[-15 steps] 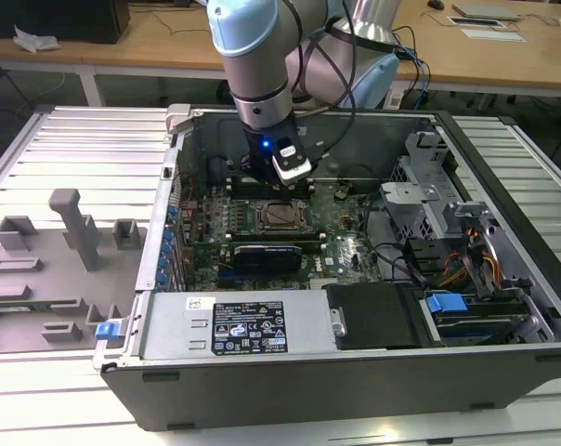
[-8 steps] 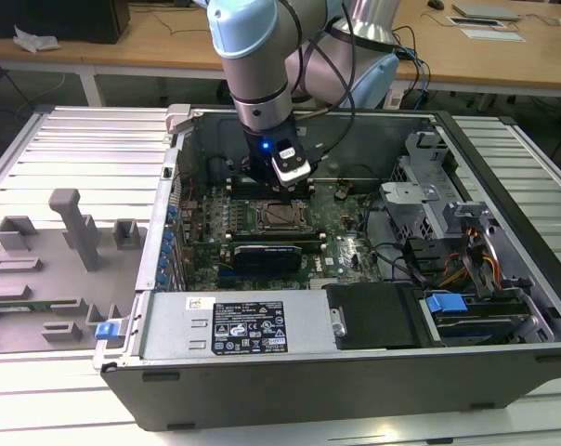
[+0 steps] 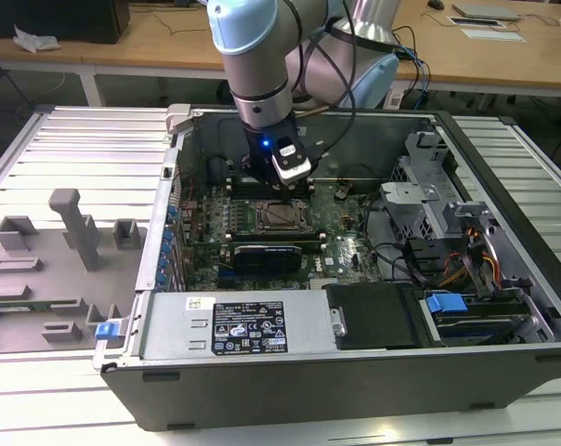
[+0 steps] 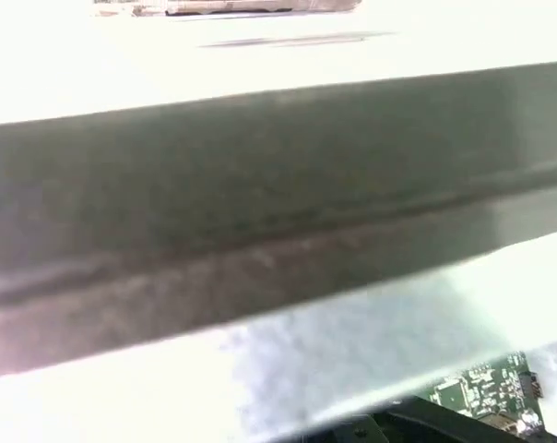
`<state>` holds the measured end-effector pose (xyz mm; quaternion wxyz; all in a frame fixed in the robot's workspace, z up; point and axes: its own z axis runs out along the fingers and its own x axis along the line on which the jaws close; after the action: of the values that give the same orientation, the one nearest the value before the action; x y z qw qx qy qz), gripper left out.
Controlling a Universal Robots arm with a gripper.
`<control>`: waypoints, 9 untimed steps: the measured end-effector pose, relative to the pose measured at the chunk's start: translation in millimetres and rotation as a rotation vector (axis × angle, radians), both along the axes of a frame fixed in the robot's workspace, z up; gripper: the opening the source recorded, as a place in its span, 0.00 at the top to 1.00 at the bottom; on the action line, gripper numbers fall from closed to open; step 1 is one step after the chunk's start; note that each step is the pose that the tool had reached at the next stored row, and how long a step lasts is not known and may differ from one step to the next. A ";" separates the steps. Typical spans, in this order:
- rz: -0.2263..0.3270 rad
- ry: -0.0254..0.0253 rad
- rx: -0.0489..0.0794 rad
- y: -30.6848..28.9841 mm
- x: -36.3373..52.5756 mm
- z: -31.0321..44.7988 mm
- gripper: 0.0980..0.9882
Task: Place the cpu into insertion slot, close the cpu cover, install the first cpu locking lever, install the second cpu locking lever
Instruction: 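Install the first cpu locking lever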
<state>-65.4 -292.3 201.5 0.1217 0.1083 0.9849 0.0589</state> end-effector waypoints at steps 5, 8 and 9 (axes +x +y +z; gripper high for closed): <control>0.000 0.0002 -0.013 -0.3 0.0 12.7 0.99; 0.000 -0.0001 -0.022 -0.5 -0.1 18.8 0.99; 0.000 -0.0001 -0.027 -0.5 0.0 19.1 0.99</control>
<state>-65.5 -292.8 220.6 0.1232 0.1067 0.9856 0.0455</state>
